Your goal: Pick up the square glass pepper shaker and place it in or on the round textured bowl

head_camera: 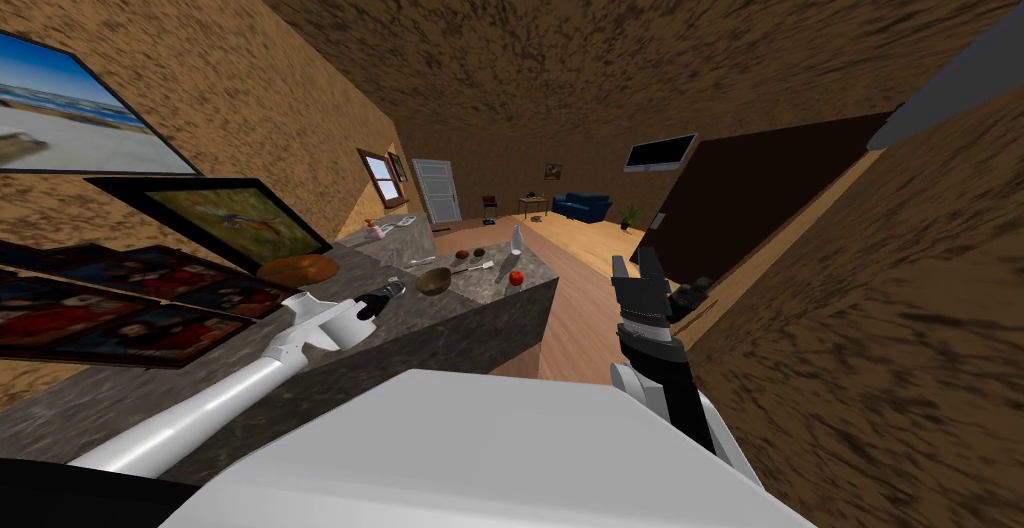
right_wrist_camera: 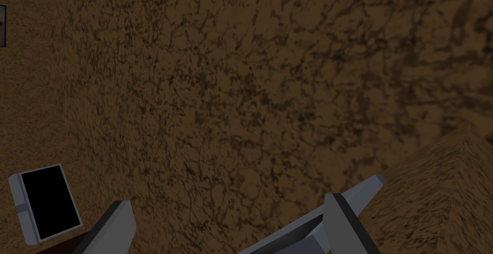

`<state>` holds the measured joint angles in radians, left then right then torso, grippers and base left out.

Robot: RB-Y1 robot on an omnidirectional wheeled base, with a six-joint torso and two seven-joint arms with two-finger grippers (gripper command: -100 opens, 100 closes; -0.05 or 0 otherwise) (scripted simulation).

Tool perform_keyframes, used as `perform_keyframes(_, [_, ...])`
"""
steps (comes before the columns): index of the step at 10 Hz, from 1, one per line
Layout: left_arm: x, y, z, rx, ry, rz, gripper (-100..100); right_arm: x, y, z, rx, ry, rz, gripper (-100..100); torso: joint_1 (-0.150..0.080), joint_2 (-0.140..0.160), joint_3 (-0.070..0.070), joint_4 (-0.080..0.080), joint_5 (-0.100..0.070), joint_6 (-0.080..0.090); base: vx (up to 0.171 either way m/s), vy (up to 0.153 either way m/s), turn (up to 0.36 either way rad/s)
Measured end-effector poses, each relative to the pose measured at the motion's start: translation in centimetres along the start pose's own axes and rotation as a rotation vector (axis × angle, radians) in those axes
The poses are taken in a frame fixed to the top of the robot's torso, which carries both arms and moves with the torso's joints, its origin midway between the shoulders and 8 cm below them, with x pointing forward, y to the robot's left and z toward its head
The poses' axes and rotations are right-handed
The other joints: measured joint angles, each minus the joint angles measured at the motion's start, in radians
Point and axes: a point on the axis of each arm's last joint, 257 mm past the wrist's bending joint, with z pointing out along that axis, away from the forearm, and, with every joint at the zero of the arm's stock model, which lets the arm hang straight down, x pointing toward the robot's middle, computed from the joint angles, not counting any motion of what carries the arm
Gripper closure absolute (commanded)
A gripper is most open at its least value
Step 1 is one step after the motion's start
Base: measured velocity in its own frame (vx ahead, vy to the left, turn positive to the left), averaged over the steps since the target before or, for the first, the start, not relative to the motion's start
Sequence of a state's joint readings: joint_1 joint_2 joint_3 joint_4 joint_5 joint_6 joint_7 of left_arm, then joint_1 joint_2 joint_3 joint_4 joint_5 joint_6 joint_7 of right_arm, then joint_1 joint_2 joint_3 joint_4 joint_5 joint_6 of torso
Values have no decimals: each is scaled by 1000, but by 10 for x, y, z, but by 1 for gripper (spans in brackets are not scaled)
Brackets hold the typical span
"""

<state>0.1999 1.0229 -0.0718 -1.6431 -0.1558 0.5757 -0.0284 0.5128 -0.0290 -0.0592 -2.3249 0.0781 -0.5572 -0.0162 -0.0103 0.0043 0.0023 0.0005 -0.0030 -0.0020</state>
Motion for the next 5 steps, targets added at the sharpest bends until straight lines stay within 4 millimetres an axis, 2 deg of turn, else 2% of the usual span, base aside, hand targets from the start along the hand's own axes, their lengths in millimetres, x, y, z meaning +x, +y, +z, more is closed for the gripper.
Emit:
perform_keyframes(2, [-23, 2, -1, -16, -32, 22, 100, 0, 0, 0, 0, 0, 0, 0, 1, 0, 0, 0, 0, 0, -31, -102, 41])
perform_keyframes(5, [-53, -1, -9, -33, -66, 47, 100, 0, 0, 0, 0, 0, 0, 0, 4, -2, -1, -1, 1, 0, -24, -73, 27])
